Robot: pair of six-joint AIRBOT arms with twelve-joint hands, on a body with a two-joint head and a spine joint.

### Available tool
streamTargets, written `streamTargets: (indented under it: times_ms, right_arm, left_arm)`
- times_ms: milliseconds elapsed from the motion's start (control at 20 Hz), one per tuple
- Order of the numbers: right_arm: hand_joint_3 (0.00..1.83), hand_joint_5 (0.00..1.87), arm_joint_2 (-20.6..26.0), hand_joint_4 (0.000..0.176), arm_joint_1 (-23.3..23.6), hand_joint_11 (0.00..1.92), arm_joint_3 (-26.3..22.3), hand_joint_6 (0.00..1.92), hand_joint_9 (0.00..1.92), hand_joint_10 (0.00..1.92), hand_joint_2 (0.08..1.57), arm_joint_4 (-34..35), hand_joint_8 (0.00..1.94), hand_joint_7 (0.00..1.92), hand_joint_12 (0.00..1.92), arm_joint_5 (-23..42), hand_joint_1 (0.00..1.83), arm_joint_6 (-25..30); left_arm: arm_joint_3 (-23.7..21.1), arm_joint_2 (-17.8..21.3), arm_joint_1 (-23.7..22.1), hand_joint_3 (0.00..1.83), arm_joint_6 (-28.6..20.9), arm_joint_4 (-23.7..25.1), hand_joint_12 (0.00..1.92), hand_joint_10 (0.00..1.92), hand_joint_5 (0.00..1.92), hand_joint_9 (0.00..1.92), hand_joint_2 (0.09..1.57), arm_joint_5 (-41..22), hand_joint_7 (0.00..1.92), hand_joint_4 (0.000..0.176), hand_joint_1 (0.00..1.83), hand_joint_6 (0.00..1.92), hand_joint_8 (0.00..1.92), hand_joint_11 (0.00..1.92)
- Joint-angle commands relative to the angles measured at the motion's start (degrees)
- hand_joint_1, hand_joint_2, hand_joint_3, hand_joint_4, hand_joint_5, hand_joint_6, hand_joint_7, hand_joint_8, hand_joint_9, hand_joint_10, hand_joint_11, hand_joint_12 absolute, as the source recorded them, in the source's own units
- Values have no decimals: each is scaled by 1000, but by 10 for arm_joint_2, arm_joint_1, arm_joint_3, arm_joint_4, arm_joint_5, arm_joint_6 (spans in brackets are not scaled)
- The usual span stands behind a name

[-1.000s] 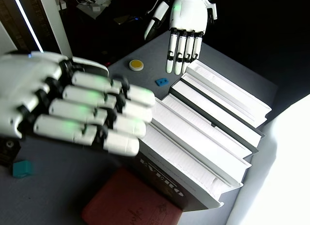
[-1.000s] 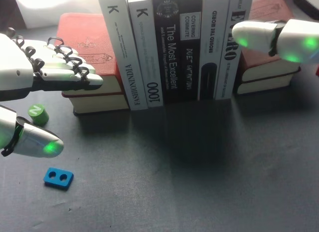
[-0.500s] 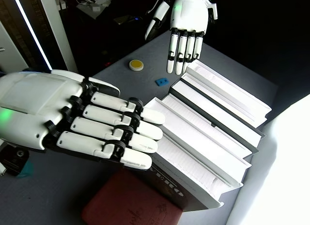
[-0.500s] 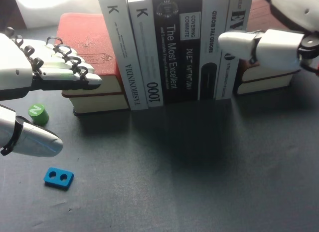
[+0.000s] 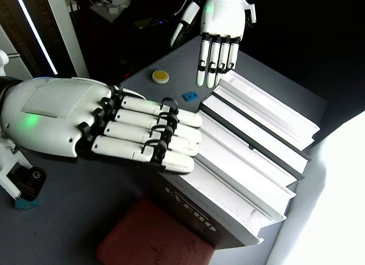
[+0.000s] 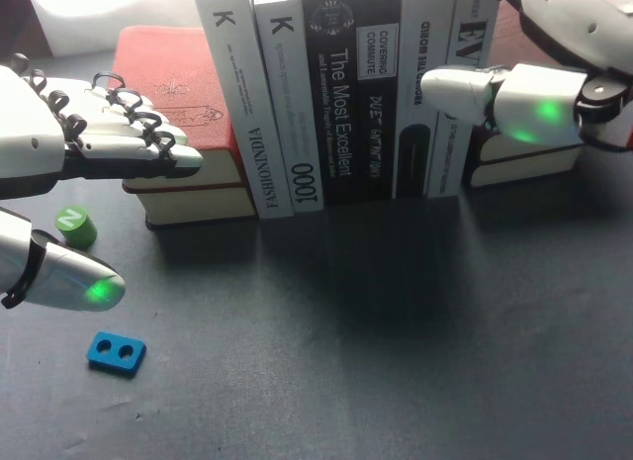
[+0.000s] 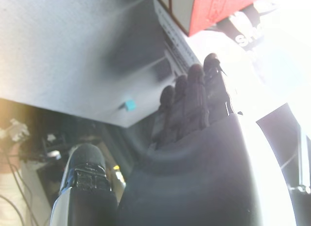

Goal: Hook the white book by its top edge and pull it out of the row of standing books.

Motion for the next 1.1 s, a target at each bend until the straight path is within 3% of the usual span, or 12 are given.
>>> streamTargets:
  times_ms: [0,550,1050]
  right_arm:
    - [6,0,3,0,4,0,-5,0,0,0,1220,-20,1,3,0,55,18,-2]
    - [1,0,13,0,-5,0,-42,0,0,0,1215,-4,0,0,0,43,2,-50]
    - [1,0,53,0,-27,0,-117,0,0,0,1218,28,0,0,0,39,0,-133]
  left_arm:
    - [2,0,-4,1,1,-26,2,0,0,0,1173,15,0,0,0,0,0,4]
    - [1,0,-4,0,1,-26,0,0,2,0,1173,14,0,0,0,1,0,0]
    - [1,0,-4,1,1,-26,0,0,0,0,1175,15,0,0,0,0,0,0]
